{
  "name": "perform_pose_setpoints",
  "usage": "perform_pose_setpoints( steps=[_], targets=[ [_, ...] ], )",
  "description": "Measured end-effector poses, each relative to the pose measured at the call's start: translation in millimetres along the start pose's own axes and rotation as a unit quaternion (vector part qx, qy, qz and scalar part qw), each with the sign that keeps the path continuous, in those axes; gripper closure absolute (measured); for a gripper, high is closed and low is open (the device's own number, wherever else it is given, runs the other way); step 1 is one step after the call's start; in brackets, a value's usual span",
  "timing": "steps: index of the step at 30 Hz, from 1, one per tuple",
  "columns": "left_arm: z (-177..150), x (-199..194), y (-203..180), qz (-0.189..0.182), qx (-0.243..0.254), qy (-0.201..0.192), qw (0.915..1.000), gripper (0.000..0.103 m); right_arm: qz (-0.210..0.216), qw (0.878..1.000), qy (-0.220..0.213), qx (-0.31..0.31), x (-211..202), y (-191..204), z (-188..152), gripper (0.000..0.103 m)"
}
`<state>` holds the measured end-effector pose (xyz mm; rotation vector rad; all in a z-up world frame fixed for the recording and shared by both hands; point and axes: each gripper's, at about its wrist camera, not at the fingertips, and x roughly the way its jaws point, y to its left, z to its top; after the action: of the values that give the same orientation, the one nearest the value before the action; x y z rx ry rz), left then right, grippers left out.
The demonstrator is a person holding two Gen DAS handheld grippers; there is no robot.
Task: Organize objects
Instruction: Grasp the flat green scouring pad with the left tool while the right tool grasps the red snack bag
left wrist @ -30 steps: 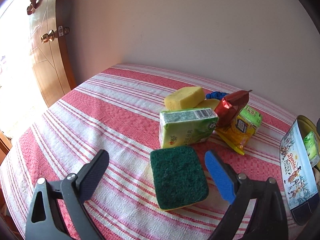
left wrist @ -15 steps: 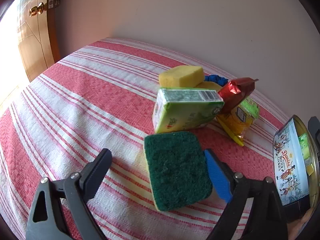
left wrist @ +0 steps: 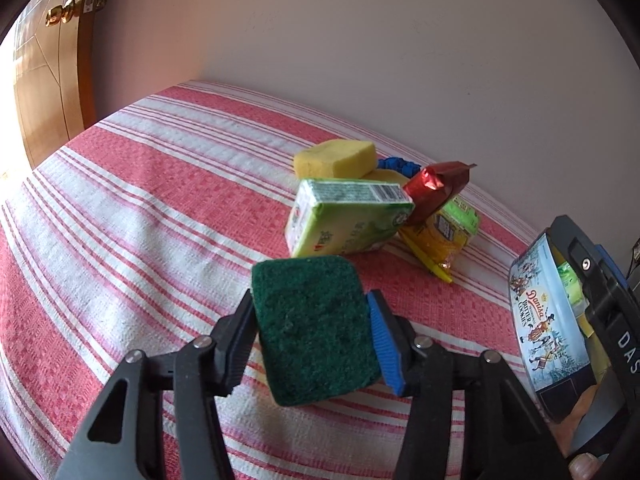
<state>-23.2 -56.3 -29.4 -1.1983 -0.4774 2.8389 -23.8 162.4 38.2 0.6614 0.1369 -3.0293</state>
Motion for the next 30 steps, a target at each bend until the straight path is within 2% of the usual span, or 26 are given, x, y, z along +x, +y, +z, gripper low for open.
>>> perform_pose_setpoints(
  steps=[5,9,13,21,24,28,30],
  targets=[
    [13.8,-28.0,8.4,0.038,0.006,-0.066,0.997,0.05,0.031,0.999,0.011,0.006,15.1,9.9,7.3,0.012],
    [34.5,-38.2,15.6,0.066,0.008,-0.092,0.9935,0.05,0.067,0.996,0.051,0.006,42.3,27.2,15.3,0.012],
    [56.9,-41.2,17.1,0.088,0.018,-0.119,0.9888,0.05,0.072,0.995,0.075,-0.005,68.8,46.4,21.6,0.012],
    [96.6,-25.2,26.0,0.136,0.019,-0.153,0.9786,0.05,0.081,0.99,0.114,-0.034,111.1,74.6,20.3,0.012],
    [98.7,-13.1,32.6,0.136,0.012,-0.15,0.9792,0.05,0.085,0.99,0.102,-0.037,114.0,76.7,15.8,0.013],
    [94.0,6.4,39.8,0.131,0.005,-0.12,0.9841,0.05,0.098,0.989,0.099,-0.048,113.4,80.3,14.8,0.037],
    [94.5,7.8,40.2,0.123,0.002,-0.118,0.9854,0.05,0.1,0.989,0.097,-0.054,111.7,81.6,14.3,0.041]
  ],
)
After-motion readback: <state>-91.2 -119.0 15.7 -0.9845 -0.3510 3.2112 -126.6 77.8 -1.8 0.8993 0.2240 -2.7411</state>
